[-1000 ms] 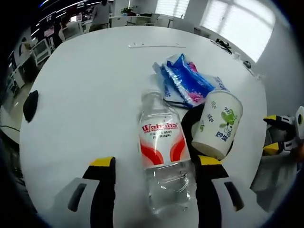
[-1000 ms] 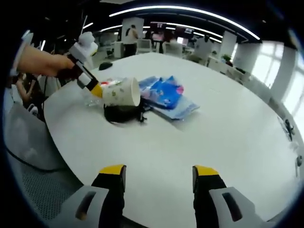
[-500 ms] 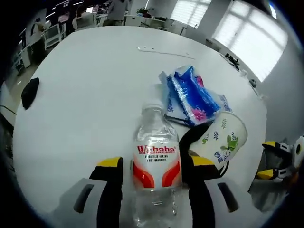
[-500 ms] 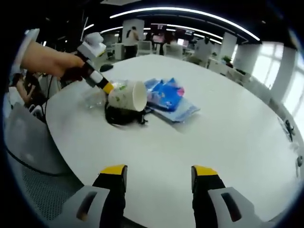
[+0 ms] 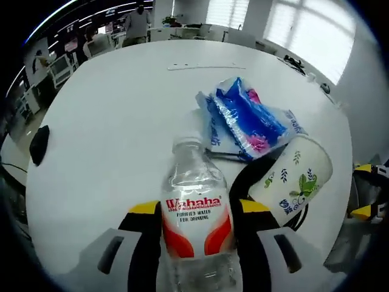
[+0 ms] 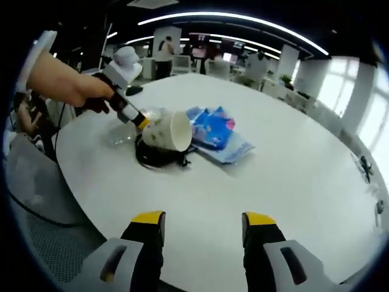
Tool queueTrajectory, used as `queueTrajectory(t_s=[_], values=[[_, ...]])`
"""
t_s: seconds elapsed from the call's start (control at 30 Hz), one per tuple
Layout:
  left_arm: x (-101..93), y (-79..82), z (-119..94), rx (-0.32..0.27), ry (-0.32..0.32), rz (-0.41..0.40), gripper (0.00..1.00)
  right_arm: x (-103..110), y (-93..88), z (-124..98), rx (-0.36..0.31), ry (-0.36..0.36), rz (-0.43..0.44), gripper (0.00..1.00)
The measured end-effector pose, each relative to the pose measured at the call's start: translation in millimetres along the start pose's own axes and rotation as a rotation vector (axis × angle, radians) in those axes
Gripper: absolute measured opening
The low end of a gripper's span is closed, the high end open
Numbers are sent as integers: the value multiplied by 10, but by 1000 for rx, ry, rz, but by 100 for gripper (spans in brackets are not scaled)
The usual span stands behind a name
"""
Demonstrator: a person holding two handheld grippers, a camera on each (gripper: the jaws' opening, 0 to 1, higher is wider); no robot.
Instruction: Arrange the tabletop items into an orderly group along one side of the table until the central work area is clear of visible clutter.
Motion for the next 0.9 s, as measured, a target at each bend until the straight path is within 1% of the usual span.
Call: queueTrajectory(t_s=[0.03,0.1,0.23,0.3,0.43,0.53,0.63,0.7,0.9], values=[[14,3,9,-2,3,0,46,23,0,-13,-1,9,-13,44],[46,9,74,-3,7,-5,45,34,-40,6,26,17,-38,41],[104,24,97,-16,1,-24,44,38,-10,-21,8,26,-46,39],[84,41,54,-26,-2,-66,42,22,-11,-19,5,21,-45,38],[61,24,41,-36,-3,-33,41,12,-29,-32,13,21,-27,37],[83,46,-21,-55,-7,-45,40,32,-29,-27,15,28,-41,36],[147,98,-61,-85,-6,-86,40,45,-31,-21,19,31,-55,36],[199,143,-110,-113,1,-99,40,44,-32,-17,18,32,-58,35],[372,264,-224,-172,19,-152,40,37,-20,-14,7,29,-59,35]])
Point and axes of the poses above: the point that each gripper's makers call its tool centre point, and the gripper's own axes: z roughly forward along the fingers, x roughly to its left, y roughly out of its top, the point moved 1 cm from there along -z, roughly backward along the fingers, and after that the axes turned 7 degrees about y, right-handed, at the moved point
